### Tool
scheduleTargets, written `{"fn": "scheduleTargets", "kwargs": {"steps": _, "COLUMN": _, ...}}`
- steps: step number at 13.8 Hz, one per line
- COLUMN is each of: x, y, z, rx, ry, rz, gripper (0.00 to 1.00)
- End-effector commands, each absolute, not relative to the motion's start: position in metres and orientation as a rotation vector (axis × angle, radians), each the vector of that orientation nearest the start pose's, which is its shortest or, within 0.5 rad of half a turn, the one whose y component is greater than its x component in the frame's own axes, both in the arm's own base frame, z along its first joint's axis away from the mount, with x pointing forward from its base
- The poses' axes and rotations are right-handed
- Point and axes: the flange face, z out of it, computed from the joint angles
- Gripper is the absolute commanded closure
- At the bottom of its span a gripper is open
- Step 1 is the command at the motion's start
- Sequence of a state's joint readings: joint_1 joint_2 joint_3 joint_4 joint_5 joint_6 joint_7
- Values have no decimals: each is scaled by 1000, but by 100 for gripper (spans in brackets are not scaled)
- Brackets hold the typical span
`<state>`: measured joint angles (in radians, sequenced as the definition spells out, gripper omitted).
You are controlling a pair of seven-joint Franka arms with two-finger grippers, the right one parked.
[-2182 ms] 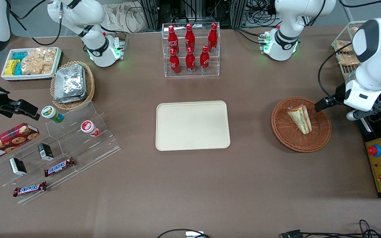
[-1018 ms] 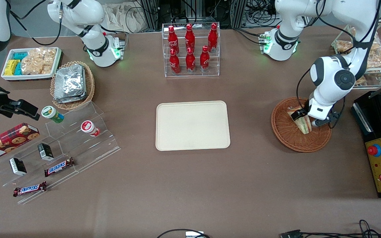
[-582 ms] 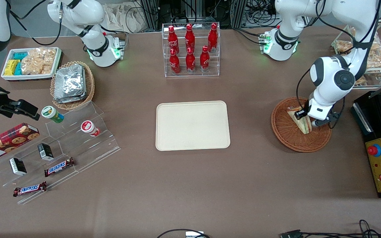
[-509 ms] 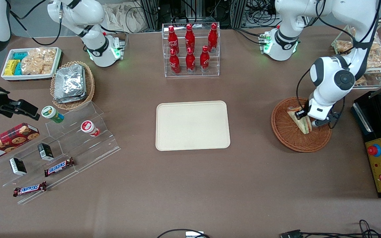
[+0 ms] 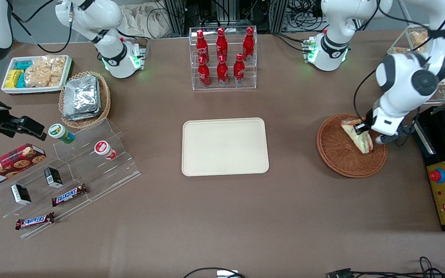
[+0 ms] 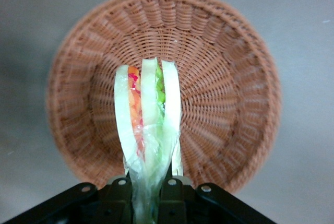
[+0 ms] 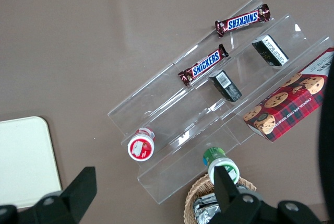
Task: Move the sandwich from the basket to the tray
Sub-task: 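Lift the sandwich up out of the basket with the left gripper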
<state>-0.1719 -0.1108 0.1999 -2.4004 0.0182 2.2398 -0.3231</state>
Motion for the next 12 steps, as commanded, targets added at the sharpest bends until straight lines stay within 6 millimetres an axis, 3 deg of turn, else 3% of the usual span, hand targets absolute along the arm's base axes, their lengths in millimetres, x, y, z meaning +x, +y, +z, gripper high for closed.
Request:
{"fn": "scheduleTargets", "kwargs": {"steps": 1, "x": 498, "y": 21, "z": 452, "rx": -3097, "ry": -473, "rz": 141, "gripper": 100}}
{"fn": "scheduleTargets", "kwargs": {"steps": 3, "x": 519, "y": 21, "z": 514, "rx": -3090, "ry": -430, "rz": 176, "gripper": 100}}
{"fn": "scheduleTargets", "kwargs": {"steps": 6, "x": 539, "y": 14, "z": 577, "rx": -3073, "ry": -367, "rz": 245, "gripper": 100}}
{"fn": "scheduleTargets", "kwargs": {"steps": 9, "x": 555, "y": -6, "z": 596, "rx": -3078, "ry": -277, "rz": 270, "gripper": 99}}
{"fn": "scheduleTargets", "kwargs": {"steps": 11, "x": 554, "y": -42, "z": 594, "rx": -3086, "ry": -133, "rz": 277, "gripper": 98}}
{"fn": "scheduleTargets", "kwargs": {"steps": 12, "x": 552, "y": -71, "z": 592, "rx": -3086, "ry": -50, "rz": 281, "gripper": 98}}
